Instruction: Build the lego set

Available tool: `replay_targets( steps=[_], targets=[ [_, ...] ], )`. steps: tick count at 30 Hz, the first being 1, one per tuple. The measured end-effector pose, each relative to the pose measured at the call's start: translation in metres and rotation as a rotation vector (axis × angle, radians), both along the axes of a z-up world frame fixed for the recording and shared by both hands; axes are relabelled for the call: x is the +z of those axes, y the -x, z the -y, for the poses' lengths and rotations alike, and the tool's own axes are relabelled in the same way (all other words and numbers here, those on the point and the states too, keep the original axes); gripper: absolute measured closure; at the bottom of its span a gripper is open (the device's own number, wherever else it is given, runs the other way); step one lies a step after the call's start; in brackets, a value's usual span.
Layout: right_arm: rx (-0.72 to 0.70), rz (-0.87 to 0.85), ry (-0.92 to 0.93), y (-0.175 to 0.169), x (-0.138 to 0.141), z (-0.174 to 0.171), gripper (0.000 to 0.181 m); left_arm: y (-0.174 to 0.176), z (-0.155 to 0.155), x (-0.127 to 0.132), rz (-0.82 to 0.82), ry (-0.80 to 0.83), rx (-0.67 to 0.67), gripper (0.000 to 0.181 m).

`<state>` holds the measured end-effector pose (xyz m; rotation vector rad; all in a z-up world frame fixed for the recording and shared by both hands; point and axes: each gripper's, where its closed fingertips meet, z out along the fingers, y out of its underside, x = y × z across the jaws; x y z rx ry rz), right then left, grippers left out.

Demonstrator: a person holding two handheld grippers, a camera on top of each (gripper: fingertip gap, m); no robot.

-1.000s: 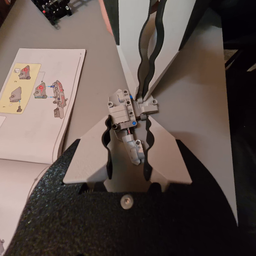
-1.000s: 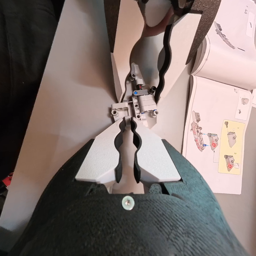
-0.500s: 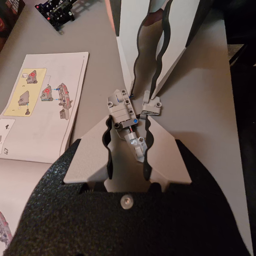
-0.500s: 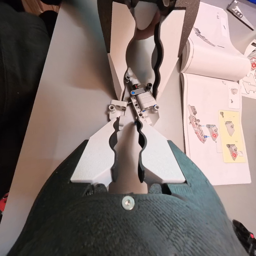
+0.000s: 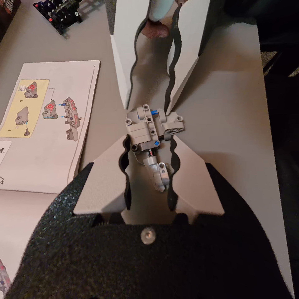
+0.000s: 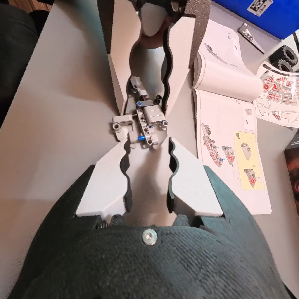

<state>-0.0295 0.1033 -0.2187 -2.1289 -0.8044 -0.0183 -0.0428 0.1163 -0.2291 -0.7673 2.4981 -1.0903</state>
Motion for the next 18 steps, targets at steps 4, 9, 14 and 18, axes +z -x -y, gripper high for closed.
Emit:
replay_targets(
  steps=[4,9,14,18],
  targets=[
    [0.053,-0.012,-0.008,0.0053,-0.0010,0.0014,0.145,-0.0002,-0.0001,-0.0004,-0.008,0.003,-0.002,0.133],
    [0.053,0.006,-0.036,0.0064,0.0006,-0.0007,0.141,0.0000,-0.0002,-0.0002,0.002,-0.003,-0.003,0.133],
    [0.079,0.022,-0.048,0.0116,0.0002,0.0002,0.149,0.0000,0.0002,0.0023,0.066,-0.069,-0.027,0.133],
    [0.064,0.068,-0.087,0.0114,0.0029,-0.0026,0.144,-0.0004,-0.0006,0.0036,0.091,-0.115,-0.040,0.133]
  ],
)
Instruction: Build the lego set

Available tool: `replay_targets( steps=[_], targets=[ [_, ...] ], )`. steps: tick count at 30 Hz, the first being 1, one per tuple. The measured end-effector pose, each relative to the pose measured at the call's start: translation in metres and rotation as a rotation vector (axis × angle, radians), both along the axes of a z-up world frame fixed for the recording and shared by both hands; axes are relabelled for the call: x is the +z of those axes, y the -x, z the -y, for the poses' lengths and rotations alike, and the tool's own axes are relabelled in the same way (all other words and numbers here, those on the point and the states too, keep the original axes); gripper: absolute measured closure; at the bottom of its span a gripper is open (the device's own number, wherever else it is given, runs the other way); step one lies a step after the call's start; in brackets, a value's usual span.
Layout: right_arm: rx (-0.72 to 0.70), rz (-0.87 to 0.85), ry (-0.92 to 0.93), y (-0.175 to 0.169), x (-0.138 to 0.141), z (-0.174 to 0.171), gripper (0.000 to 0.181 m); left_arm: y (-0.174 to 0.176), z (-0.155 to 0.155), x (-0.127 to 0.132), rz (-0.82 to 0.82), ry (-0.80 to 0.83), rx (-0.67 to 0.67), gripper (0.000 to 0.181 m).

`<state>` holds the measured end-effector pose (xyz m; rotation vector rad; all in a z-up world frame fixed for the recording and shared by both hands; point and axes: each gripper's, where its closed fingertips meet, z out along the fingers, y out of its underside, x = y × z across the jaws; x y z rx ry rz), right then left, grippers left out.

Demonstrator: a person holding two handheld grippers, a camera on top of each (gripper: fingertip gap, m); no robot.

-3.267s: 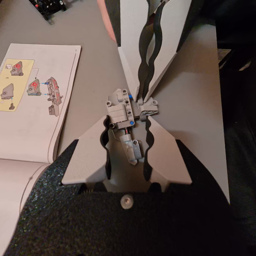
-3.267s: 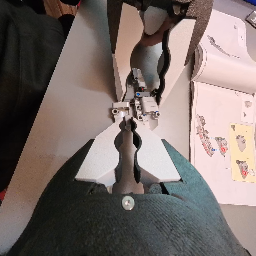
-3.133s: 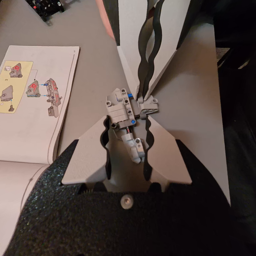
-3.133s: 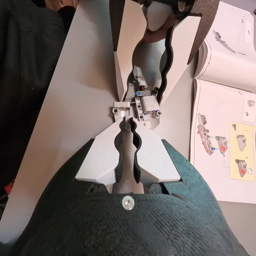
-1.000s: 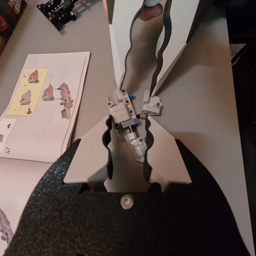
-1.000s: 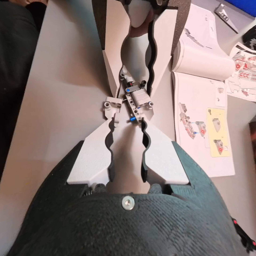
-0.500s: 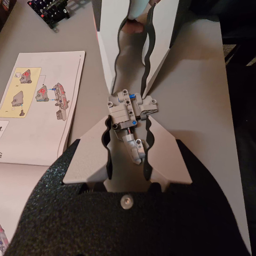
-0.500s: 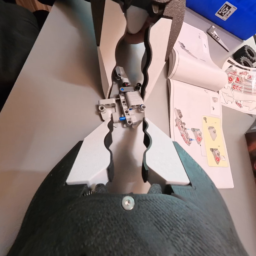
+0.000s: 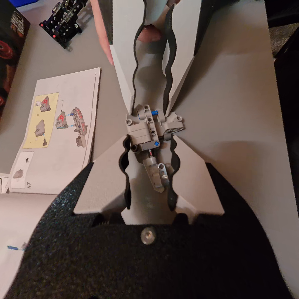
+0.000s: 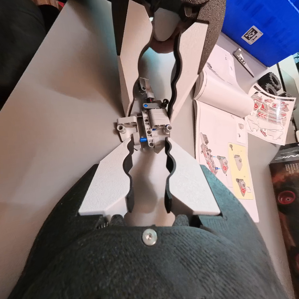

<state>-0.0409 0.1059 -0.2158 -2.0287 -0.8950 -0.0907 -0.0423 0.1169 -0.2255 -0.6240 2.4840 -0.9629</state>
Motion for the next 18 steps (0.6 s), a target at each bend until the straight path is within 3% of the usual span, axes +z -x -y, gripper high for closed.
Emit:
replay_targets(
  steps=[8,18],
  targets=[
    [0.001,0.125,-0.055,0.004,0.002,-0.001,0.151,-0.001,-0.002,0.000,0.011,-0.015,0.001,0.133],
    [0.060,0.460,-0.156,0.013,0.002,0.004,0.163,-0.002,-0.006,-0.003,-0.080,0.059,0.079,0.133]
  ],
)
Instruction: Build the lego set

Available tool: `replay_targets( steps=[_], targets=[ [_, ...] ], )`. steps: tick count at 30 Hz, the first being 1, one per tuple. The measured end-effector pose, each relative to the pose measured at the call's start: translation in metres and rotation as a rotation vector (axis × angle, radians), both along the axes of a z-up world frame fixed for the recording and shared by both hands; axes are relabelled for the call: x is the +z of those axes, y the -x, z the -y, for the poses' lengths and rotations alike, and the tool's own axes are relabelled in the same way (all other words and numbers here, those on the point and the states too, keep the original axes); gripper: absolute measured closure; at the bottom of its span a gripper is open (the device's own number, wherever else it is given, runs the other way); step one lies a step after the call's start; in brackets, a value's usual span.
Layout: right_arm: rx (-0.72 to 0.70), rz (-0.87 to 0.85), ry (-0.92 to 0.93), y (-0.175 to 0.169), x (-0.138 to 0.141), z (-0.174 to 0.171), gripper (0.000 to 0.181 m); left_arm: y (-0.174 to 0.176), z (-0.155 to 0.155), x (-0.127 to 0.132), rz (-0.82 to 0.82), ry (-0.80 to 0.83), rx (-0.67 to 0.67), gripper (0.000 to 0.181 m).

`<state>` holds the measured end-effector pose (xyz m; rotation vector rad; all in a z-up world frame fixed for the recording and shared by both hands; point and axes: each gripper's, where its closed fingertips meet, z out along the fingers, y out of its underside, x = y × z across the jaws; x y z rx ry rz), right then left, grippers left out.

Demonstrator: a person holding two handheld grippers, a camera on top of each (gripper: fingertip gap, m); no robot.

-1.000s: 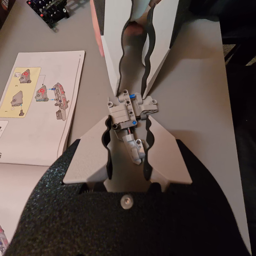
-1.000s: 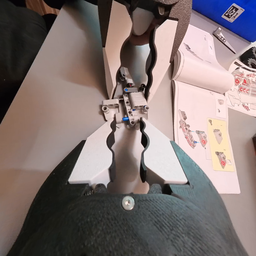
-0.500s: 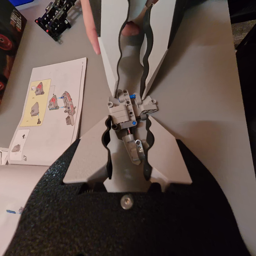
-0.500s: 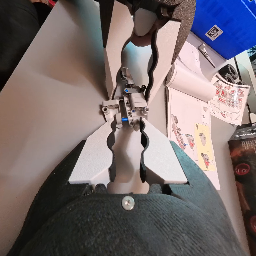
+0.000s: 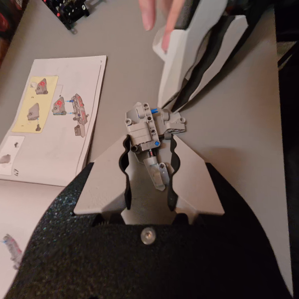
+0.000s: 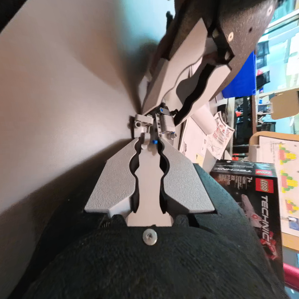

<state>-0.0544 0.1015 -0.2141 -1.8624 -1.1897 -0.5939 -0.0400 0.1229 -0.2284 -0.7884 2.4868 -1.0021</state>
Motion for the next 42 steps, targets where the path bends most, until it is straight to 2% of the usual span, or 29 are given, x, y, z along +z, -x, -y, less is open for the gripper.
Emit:
replay_targets(
  steps=[3,5,9,17,21,26,31,39,42],
  targets=[
    [0.008,-0.010,0.000,0.005,0.001,0.007,0.157,0.001,0.000,-0.002,-0.037,0.062,0.013,0.135],
    [-0.001,0.019,0.007,0.002,0.000,0.009,0.160,0.001,0.000,-0.002,-0.039,0.071,0.008,0.135],
    [0.005,0.029,0.022,0.003,0.000,0.009,0.160,0.000,0.000,-0.001,-0.030,0.052,-0.005,0.135],
    [0.058,-0.026,0.003,0.027,0.001,0.006,0.158,-0.001,-0.001,0.000,-0.010,0.032,0.008,0.137],
    [0.025,-0.006,0.033,0.021,-0.008,0.004,0.180,-0.002,-0.004,0.000,-0.006,0.025,0.006,0.136],
    [-0.027,0.016,0.019,0.005,-0.008,0.002,0.180,0.000,0.000,-0.001,-0.015,0.047,-0.039,0.133],
    [0.011,0.029,-0.049,0.011,-0.002,0.000,0.165,-0.001,-0.003,-0.001,-0.018,0.047,-0.022,0.137],
    [-0.010,0.058,-0.043,0.006,-0.005,-0.002,0.169,-0.001,-0.004,0.002,0.023,0.006,-0.039,0.137],
    [-0.078,0.130,-0.044,-0.013,-0.007,-0.002,0.175,-0.002,-0.003,0.012,0.052,0.053,-0.043,0.155]
  ],
)
